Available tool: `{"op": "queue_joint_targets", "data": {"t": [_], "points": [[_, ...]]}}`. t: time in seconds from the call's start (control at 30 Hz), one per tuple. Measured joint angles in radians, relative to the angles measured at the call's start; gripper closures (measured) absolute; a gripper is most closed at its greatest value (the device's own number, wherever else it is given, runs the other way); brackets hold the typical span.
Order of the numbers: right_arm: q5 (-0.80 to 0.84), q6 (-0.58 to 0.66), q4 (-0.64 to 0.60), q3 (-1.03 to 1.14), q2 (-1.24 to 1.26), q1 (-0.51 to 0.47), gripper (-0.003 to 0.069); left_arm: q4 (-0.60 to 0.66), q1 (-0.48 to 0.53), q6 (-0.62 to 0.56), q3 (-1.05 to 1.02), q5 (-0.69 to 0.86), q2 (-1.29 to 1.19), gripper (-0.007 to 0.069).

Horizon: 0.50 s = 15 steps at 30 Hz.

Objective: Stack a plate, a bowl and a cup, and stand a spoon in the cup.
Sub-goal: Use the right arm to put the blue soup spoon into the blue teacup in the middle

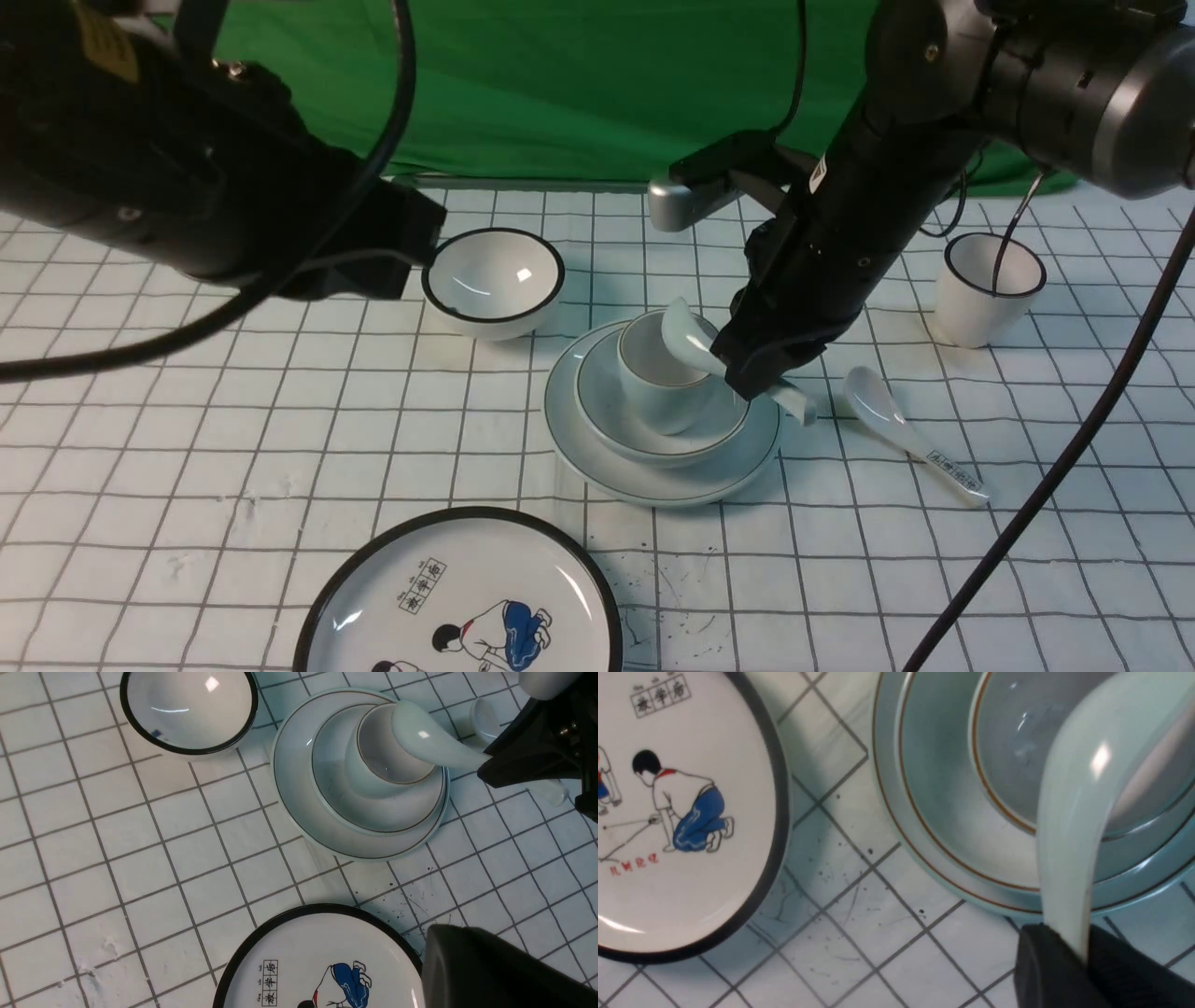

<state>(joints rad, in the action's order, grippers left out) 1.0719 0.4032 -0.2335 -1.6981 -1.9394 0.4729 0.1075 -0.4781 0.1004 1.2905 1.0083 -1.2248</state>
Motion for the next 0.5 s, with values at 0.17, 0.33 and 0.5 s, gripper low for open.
{"op": "queue_joint_targets", "data": {"t": [0.17,0.33,0.5], "points": [[-0.016,0.0,0.001,0.0,0.0,0.0,0.0571,0.0,0.0,0.0,0.0,-0.017,0.001,0.0615],[-0.028,0.0,0.001,0.0,0.0,0.0,0.0549,0.0,0.0,0.003,0.0,-0.027,0.001,0.0615],[-0.046,0.0,0.001,0.0,0.0,0.0,0.0515,0.01,0.0,0.003,0.0,-0.028,0.001,0.0615]]}}
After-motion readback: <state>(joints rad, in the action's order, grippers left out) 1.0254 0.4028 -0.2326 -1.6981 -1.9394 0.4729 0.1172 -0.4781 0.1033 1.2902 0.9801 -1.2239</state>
